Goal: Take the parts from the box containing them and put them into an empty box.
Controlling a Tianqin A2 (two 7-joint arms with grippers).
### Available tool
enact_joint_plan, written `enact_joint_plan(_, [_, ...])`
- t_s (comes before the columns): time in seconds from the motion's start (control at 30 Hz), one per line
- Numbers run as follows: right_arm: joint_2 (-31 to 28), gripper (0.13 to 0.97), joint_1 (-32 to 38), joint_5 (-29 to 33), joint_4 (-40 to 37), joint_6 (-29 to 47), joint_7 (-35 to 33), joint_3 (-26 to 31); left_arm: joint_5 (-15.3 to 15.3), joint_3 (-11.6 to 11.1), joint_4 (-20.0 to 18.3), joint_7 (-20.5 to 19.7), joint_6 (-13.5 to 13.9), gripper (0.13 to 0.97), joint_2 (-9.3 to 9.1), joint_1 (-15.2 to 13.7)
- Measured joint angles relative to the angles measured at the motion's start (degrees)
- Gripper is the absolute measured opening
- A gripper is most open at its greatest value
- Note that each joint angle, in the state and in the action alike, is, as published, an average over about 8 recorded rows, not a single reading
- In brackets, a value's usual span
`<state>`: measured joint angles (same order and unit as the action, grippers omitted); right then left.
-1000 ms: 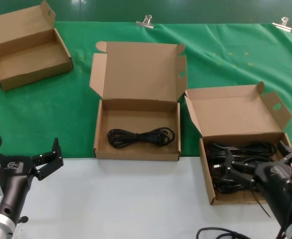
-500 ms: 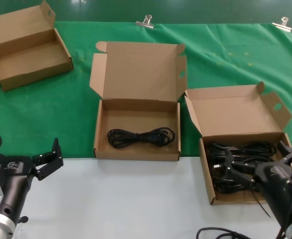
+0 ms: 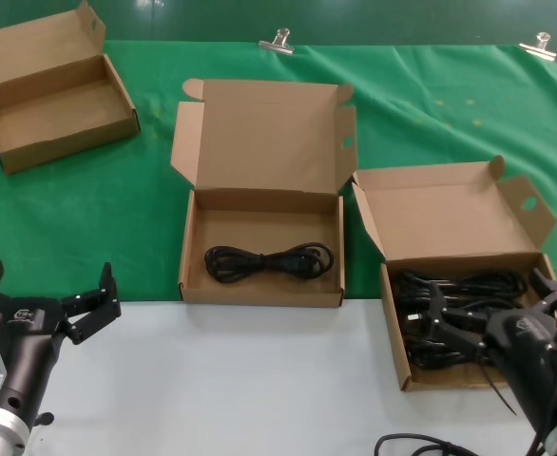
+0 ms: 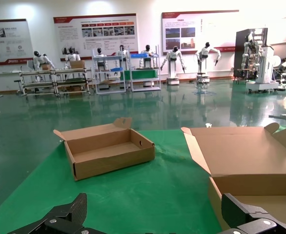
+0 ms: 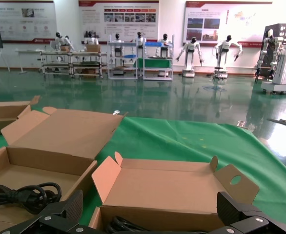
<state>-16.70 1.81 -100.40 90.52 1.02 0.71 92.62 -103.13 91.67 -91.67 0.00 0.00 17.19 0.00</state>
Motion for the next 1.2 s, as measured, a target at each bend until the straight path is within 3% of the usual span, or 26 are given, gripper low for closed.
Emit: enact_joint_plan(1.2, [0.0, 0.966, 0.0, 0.0, 0.0, 0.0, 0.0, 0.0, 0.0, 0.0, 0.0, 0.0, 0.0, 0.966, 0.0, 0.0])
